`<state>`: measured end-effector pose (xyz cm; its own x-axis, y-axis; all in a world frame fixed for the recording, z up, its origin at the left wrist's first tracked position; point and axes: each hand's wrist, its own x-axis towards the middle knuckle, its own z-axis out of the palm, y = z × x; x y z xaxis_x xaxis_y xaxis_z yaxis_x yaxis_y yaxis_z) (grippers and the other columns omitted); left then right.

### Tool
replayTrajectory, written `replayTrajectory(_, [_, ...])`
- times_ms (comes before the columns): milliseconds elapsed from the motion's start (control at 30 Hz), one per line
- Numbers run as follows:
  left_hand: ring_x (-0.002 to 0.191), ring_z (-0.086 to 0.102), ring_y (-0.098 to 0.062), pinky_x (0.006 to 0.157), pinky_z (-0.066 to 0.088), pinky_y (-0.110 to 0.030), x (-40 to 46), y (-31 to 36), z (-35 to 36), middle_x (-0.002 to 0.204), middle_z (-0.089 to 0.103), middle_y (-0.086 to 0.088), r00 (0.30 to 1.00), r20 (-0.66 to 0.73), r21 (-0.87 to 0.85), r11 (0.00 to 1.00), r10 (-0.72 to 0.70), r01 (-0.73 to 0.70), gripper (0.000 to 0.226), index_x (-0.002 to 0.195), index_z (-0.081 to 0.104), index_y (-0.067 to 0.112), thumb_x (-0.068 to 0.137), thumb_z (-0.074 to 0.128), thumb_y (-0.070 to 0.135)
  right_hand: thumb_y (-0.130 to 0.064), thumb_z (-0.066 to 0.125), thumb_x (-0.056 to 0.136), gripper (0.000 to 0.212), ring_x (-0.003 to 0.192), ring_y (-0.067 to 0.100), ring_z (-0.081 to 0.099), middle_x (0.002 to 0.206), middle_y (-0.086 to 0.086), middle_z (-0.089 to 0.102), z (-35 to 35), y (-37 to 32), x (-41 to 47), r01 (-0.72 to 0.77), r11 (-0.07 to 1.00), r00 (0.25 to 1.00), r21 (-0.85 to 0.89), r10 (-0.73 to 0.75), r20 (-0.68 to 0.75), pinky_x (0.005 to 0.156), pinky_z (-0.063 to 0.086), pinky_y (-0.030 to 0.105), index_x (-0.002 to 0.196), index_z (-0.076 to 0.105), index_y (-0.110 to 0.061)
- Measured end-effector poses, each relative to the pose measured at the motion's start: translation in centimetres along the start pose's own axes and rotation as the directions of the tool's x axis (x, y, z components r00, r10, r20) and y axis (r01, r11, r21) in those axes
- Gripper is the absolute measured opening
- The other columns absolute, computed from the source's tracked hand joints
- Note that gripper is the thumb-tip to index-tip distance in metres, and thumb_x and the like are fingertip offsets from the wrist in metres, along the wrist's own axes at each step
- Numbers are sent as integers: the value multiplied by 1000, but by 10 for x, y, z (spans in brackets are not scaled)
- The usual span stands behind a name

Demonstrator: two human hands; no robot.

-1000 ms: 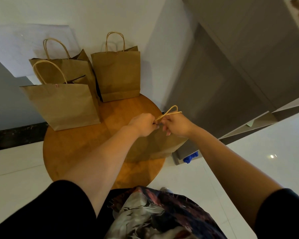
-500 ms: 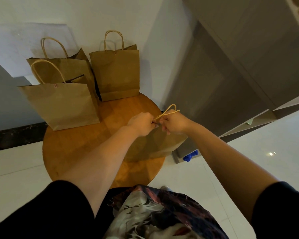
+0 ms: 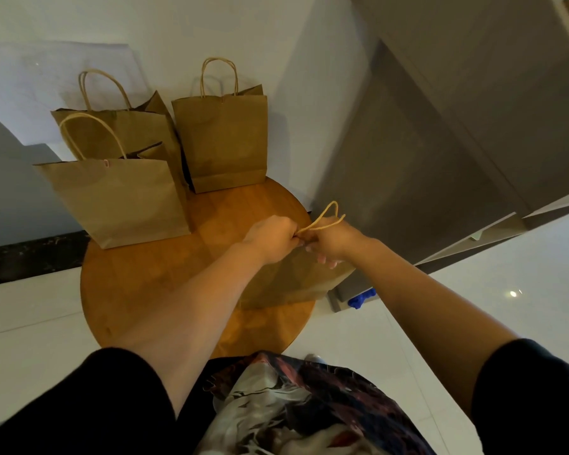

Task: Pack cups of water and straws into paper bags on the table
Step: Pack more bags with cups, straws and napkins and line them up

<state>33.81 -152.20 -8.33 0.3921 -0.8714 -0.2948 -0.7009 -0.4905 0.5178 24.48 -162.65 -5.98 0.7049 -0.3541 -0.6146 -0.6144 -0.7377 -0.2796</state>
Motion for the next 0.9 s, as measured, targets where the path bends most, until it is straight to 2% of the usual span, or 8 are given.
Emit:
replayTrajectory(100, [63,49,-12,48,29,-22,0,-5,-6,64,48,7,999,35,108,994,23,-26,27,66,49,26,91,58,28,-10,49,96,24,95,27,63,111,12,62,3,-2,1,-35,983,994,-178,16,-107,86,54,39,117,59,-10])
replayTrajectory(200, [69,50,-13,51,30,-23,-2,-17,-14,69,49,7,997,73,195,981,1,-16,8,91,63,19,92,58,26,-15,43,99,27,101,27,60,117,10,60,-2,-12,4,-46,954,991,-295,6,-133,89,52,39,121,58,-11])
replayTrajectory(300, [76,49,-16,54,32,-25,-2,-29,-25,76,52,5,999,-14,173,984,-47,49,15,101,66,20,93,56,27,-21,41,100,29,104,30,58,118,12,59,-13,-24,10,-3,927,988,-376,-56,-146,90,50,38,121,58,-12])
replayTrajectory(467, [90,58,-22,73,47,-33,7,-45,-50,98,64,-2,978,-124,112,977,-167,181,19,107,66,20,95,52,26,-20,40,100,29,110,32,56,122,12,58,-40,-42,43,87,885,972,-457,-175,-155,90,47,38,121,59,-14])
replayTrajectory(600, [96,59,-28,82,50,-40,24,-64,-75,103,65,-7,952,-184,5,968,-244,249,21,109,66,18,96,49,19,-15,43,98,25,102,31,58,112,13,60,-63,-61,81,148,864,951,-481,-258,-171,76,43,34,114,61,-10])
replayTrajectory(733, [97,58,-25,80,46,-37,49,-85,-92,106,64,-6,933,-184,-68,951,-308,301,24,111,65,18,98,45,17,-13,42,96,18,93,32,58,88,9,56,-83,-73,125,177,885,952,-431,-265,-155,66,34,33,92,59,-9])
replayTrajectory(800, [95,58,-24,77,45,-34,62,-93,-95,106,65,-5,916,-198,-96,936,-350,337,25,113,64,20,98,44,16,-15,43,96,18,94,33,58,89,10,57,-93,-78,144,224,850,933,-477,-329,-148,66,35,33,92,60,-11])
replayTrajectory(900, [96,59,-26,70,42,-32,79,-102,-101,107,64,-5,866,-265,-121,905,-425,407,28,117,62,22,99,41,15,-13,42,97,19,95,31,59,103,13,61,-105,-86,168,261,807,895,-530,-408,-182,66,39,35,102,60,-10])
